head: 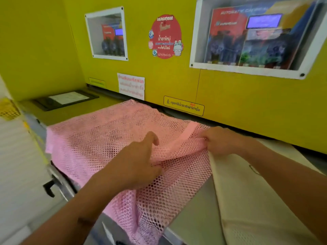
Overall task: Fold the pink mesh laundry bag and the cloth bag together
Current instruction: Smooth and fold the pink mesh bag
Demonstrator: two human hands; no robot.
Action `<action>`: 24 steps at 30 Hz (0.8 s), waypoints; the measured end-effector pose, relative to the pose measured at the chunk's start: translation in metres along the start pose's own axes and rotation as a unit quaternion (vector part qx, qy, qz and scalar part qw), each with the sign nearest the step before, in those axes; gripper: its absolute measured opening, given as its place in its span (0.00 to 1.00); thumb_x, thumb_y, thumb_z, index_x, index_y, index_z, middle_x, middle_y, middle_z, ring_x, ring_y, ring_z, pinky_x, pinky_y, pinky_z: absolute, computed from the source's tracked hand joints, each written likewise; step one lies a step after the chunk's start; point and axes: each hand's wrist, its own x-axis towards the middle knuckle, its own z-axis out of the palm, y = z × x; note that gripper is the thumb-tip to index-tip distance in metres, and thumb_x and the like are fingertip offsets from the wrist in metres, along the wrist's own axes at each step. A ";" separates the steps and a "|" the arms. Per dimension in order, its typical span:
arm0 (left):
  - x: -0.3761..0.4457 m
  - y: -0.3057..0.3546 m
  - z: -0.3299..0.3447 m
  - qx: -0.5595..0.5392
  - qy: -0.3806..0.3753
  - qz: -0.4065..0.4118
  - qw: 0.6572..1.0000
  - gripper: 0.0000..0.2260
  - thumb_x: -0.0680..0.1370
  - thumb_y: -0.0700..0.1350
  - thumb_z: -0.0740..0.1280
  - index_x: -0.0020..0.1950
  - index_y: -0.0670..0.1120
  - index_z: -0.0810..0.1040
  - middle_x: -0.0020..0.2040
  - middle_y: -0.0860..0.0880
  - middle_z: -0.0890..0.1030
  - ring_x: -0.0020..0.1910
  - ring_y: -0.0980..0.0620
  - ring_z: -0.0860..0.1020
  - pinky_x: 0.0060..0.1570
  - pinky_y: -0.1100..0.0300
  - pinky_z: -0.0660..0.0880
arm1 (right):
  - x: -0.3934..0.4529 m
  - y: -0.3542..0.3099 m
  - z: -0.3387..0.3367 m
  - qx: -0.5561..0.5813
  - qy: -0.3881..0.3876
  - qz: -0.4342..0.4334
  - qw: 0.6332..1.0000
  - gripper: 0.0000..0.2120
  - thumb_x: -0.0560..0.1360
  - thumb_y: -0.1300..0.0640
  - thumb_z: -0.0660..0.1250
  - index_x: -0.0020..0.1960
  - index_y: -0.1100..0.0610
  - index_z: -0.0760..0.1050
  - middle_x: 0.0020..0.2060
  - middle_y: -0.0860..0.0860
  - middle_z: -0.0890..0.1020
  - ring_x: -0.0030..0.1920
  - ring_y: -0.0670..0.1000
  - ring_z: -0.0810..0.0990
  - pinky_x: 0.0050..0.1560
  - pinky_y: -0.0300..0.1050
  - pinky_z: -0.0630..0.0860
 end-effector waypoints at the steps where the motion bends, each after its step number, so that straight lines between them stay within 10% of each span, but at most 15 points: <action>1: -0.002 0.001 0.001 0.053 0.027 0.010 0.998 0.23 0.74 0.46 0.71 0.60 0.57 0.60 0.41 0.55 0.73 0.39 0.55 0.75 0.33 0.60 0.68 | 0.000 0.000 -0.001 0.000 -0.004 0.001 1.000 0.08 0.74 0.54 0.59 0.48 0.48 0.76 0.46 0.48 0.80 0.47 0.50 0.78 0.45 0.50 0.77; 8: -0.026 -0.009 -0.012 0.121 0.053 0.097 0.987 0.04 0.75 0.48 0.65 0.46 0.55 0.70 0.44 0.57 0.73 0.42 0.56 0.72 0.41 0.59 0.74 | -0.004 0.006 -0.001 0.006 0.003 0.023 1.000 0.04 0.76 0.53 0.62 0.45 0.53 0.73 0.44 0.50 0.76 0.45 0.51 0.76 0.48 0.53 0.78; 12: -0.033 -0.005 -0.015 0.010 -0.090 0.096 0.991 0.17 0.80 0.56 0.60 0.37 0.48 0.76 0.37 0.51 0.78 0.37 0.56 0.76 0.41 0.53 0.76 | -0.005 0.005 -0.001 0.024 0.017 0.025 0.999 0.03 0.74 0.56 0.62 0.44 0.52 0.74 0.44 0.50 0.77 0.44 0.51 0.77 0.46 0.51 0.78; 17: -0.036 0.004 -0.002 -0.051 -0.117 0.065 0.990 0.18 0.77 0.63 0.58 0.48 0.53 0.80 0.50 0.57 0.80 0.49 0.59 0.77 0.54 0.52 0.76 | -0.007 -0.004 0.000 0.016 0.104 -0.009 0.994 0.02 0.70 0.57 0.63 0.40 0.52 0.71 0.43 0.51 0.77 0.42 0.52 0.76 0.35 0.46 0.68; 24: -0.045 0.014 0.035 0.104 -0.092 0.061 0.988 0.21 0.70 0.69 0.66 0.57 0.61 0.67 0.57 0.56 0.64 0.57 0.53 0.63 0.60 0.53 0.69 | -0.020 -0.010 -0.011 -0.066 -0.018 0.026 0.997 0.14 0.71 0.52 0.65 0.55 0.53 0.73 0.53 0.52 0.77 0.50 0.53 0.77 0.46 0.48 0.76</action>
